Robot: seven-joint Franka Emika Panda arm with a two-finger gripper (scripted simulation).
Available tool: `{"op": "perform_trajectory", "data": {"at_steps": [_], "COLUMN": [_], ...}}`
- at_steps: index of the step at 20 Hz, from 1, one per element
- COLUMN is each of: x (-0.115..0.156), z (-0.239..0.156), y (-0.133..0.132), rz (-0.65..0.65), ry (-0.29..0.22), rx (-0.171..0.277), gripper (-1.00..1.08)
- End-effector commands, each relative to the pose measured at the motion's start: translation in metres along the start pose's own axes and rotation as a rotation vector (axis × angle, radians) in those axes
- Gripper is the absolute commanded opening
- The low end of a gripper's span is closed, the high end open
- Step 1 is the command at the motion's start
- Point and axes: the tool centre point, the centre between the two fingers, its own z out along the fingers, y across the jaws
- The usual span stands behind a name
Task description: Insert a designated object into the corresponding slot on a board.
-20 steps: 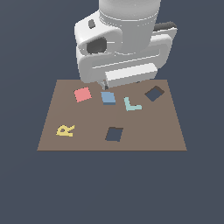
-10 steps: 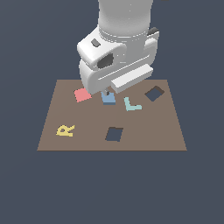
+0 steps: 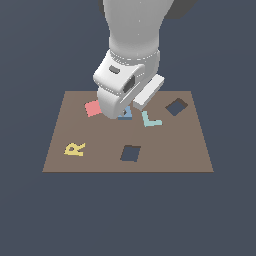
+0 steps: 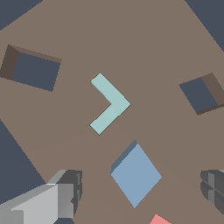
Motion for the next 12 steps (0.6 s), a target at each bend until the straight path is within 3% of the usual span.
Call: {"op": "perform_trajectory", "data": {"at_steps": [1,12], "x": [-0.004,-0.020], "z": [0.008,0.037], "y": [0.000,0.003], "rz": [-0.098,-0.431], "ry": [-0.002,-0.010], "rx": [0.001,0.006], "gripper": [1.00,1.00]}}
